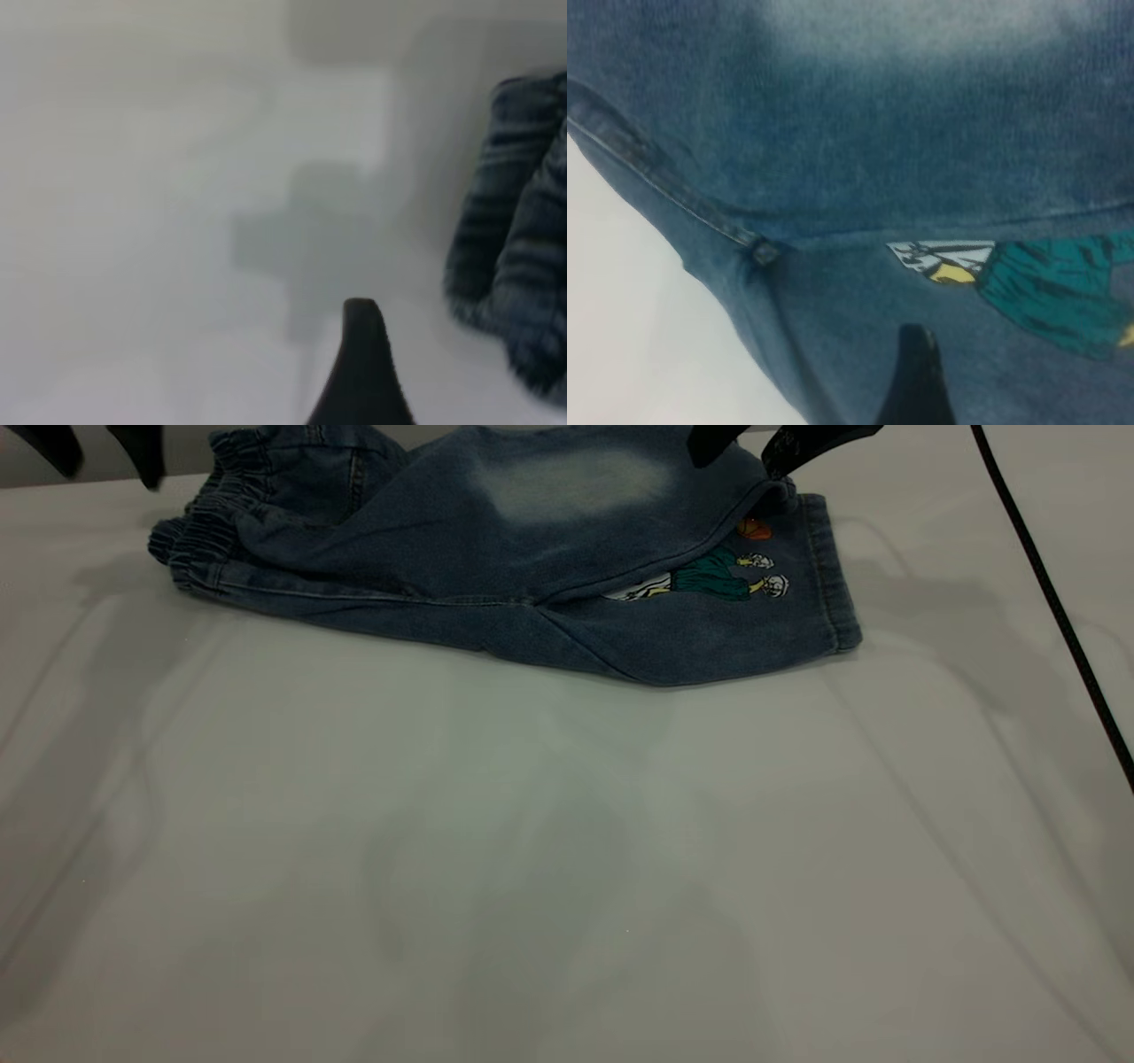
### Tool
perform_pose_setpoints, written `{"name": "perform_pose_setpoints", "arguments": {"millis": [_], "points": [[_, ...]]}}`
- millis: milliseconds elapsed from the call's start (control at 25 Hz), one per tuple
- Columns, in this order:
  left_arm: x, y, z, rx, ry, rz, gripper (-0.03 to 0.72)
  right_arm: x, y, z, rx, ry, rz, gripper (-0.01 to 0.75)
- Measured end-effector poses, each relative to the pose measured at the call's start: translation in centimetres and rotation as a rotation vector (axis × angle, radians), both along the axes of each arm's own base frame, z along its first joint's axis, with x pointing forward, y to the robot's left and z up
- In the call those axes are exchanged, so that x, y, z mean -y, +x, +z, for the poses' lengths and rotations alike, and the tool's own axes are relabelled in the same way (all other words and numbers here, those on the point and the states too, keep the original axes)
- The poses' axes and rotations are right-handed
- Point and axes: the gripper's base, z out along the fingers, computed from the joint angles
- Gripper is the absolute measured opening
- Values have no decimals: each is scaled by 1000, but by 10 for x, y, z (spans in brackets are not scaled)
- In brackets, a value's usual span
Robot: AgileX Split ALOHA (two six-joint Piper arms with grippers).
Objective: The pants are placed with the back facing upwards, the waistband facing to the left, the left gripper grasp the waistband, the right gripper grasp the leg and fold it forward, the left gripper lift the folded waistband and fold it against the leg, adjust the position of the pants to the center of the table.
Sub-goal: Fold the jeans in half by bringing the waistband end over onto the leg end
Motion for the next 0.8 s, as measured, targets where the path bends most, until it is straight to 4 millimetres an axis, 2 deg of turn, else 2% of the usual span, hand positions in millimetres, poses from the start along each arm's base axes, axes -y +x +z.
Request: {"name": "perform_pose_setpoints", "arguments": {"millis": [480,800], "points": [[16,10,-54,21,-180,-13,507,0,0,0,2,-6,-1,480],[17,10,-68,6,-193,-5,500,0,0,0,3,-6,0,480]]}}
